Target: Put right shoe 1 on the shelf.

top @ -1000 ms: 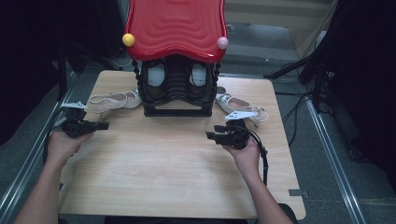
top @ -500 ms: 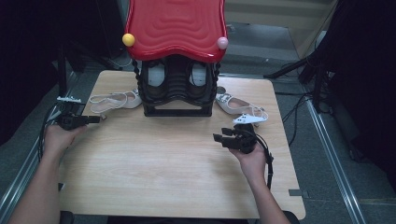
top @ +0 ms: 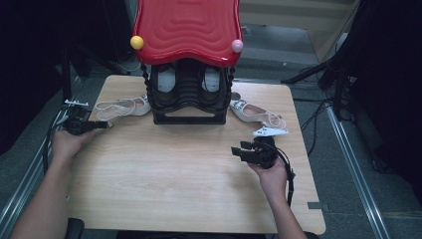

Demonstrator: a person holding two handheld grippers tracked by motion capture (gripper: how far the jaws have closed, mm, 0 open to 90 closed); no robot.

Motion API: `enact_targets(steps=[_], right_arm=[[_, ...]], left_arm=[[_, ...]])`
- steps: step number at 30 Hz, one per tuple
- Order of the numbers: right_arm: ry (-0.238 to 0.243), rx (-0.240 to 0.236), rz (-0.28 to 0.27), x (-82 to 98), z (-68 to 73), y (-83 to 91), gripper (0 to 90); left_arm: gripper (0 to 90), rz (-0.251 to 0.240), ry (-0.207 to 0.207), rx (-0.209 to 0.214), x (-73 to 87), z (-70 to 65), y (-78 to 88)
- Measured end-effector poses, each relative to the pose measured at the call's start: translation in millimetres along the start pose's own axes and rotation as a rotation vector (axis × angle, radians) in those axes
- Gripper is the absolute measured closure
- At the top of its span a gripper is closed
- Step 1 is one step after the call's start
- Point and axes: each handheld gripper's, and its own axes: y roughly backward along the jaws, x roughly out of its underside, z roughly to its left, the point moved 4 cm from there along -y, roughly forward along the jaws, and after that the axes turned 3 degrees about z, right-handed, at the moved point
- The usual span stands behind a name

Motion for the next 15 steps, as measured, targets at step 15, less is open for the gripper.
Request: enact_targets(steps=[15], right_arm=[[0.0, 0.001, 0.004, 0.1, -1.4, -1.9, 51.5]], left_arm=[[89.9, -0.015, -0.011, 0.01, -0.6, -5.6, -4.2]])
